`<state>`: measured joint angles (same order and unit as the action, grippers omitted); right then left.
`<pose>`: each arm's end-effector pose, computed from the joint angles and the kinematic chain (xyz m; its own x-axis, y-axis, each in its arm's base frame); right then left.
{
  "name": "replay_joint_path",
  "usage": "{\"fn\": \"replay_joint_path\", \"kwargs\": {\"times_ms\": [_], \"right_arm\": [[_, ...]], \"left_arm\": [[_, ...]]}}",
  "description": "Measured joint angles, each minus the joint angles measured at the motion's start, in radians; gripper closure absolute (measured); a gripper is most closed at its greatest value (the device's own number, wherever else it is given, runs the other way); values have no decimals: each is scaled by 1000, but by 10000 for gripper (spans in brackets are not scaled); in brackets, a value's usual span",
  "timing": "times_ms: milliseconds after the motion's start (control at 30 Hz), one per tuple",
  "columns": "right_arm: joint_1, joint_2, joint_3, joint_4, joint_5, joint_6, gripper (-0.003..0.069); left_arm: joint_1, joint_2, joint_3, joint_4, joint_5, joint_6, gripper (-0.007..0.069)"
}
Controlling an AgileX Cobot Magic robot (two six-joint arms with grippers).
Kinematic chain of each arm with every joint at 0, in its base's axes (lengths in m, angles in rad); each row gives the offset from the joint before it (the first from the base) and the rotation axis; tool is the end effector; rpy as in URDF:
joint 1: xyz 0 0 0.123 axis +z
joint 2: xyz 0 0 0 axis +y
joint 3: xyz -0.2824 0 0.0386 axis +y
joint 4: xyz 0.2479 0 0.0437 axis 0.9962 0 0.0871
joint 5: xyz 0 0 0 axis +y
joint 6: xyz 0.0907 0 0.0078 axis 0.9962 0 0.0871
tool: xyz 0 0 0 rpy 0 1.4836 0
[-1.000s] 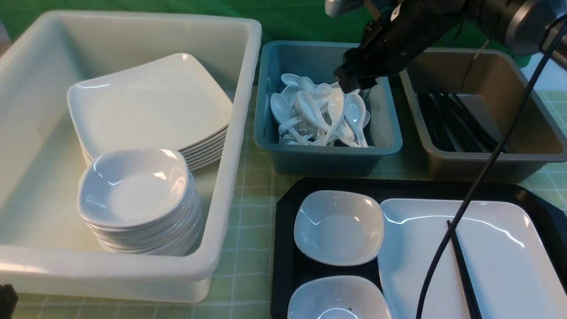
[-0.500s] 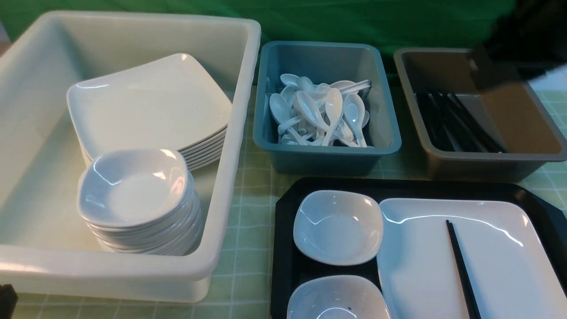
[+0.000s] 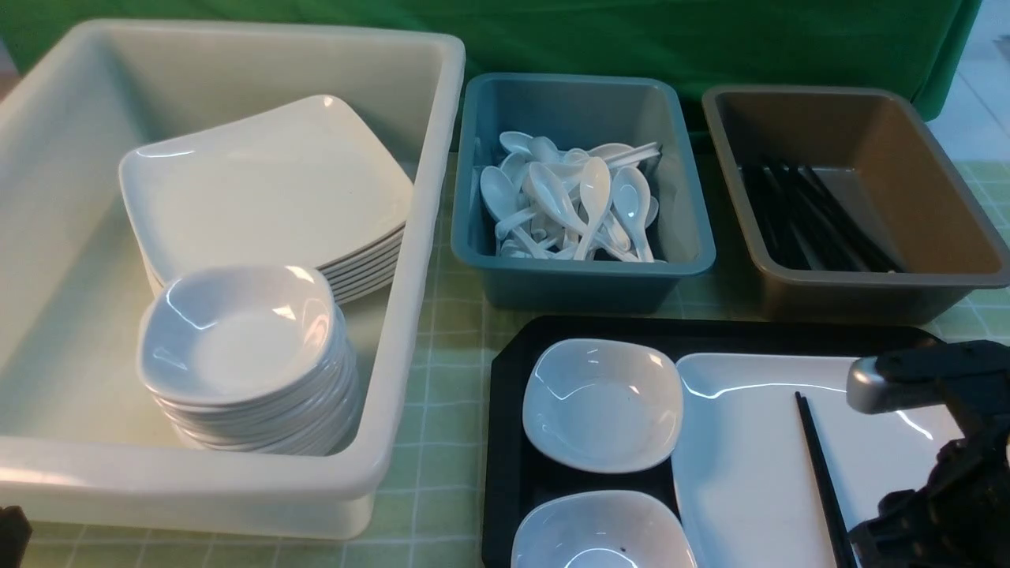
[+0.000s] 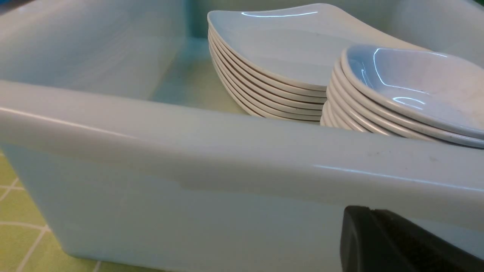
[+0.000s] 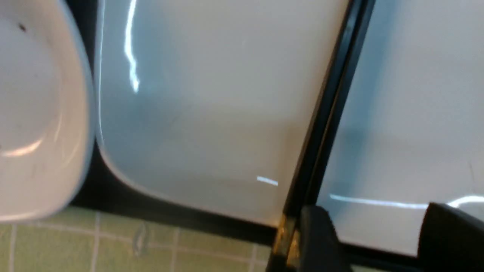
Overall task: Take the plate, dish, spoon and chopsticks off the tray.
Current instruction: Use the right arm to grab a pair of chopsticks from the plate
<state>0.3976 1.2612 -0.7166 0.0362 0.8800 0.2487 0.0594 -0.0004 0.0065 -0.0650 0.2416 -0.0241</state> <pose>0.1893 0.0822 0.2241 -0.9695 -0.1161 -0.2158 -0.1378 0.9865 0.0883 0.0556 0.0019 0.1890 -0.1546 -0.0964 -0.9833 -0.0577 0.9944 -0.0885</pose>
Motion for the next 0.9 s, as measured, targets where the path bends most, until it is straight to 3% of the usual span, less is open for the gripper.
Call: {"fn": "replay_joint_path", "kwargs": {"times_ms": [367, 667, 767, 900], "right_arm": [[0, 218, 4, 0, -167, 26, 304], [0, 287, 2, -3, -180, 29, 309], [0, 287, 2, -12, -178, 28, 389], [0, 285, 2, -15, -167, 10, 559]], "left_arm": [[0, 0, 0, 0, 0, 0, 626], [0, 0, 0, 0, 0, 1, 626], [0, 0, 0, 0, 0, 1, 626], [0, 0, 0, 0, 0, 1, 626]]}}
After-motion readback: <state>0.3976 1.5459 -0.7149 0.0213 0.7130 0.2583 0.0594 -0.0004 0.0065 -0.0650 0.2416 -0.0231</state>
